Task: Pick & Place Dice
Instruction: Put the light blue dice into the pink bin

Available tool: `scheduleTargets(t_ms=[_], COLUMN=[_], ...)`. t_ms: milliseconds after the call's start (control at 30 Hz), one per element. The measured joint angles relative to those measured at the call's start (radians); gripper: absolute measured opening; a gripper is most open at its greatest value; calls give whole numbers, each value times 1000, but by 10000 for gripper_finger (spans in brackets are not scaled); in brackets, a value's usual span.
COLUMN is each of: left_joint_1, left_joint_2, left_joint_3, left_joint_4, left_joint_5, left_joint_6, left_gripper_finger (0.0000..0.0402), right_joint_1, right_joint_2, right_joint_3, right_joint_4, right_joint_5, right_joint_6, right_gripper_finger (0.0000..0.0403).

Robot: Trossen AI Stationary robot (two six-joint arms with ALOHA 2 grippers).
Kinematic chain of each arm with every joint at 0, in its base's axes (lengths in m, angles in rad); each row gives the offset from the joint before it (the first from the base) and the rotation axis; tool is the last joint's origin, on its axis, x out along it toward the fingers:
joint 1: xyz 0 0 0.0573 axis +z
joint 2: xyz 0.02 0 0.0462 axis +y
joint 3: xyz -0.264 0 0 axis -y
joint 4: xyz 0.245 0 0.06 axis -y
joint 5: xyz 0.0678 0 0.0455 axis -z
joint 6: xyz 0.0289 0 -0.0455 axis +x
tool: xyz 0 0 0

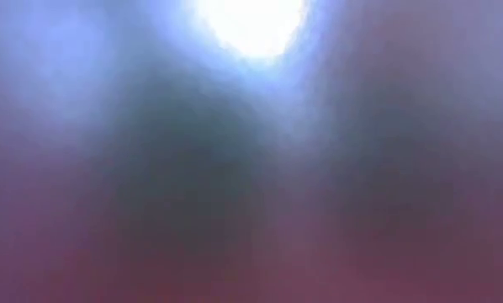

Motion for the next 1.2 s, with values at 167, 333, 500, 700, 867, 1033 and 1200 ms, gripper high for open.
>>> scheduleTargets(t_ms=[167,333,500,700,867,1033,1200], left_joint_1=[191,301,363,380,385,397,399], left_joint_2=[41,130,237,384,503,557,561], left_joint_3=[-2,1,51,144,220,274,276], left_joint_4=[-12,13,18,16,11,-24,-54], left_joint_5=[144,255,262,273,283,277,278], left_joint_6=[172,256,265,265,264,261,265], left_gripper_finger=[377,370,367,369,365,368,368], right_joint_1=[0,0,0,0,0,0,0], right_joint_2=[0,0,0,0,0,0,0], right_joint_3=[0,0,0,0,0,0,0], right_joint_4=[0,2,4,7,6,6,4], right_joint_5=[0,0,1,7,7,7,6], right_joint_6=[0,3,0,0,-1,-1,-8], right_gripper_finger=[400,400,400,400,400,400,400])
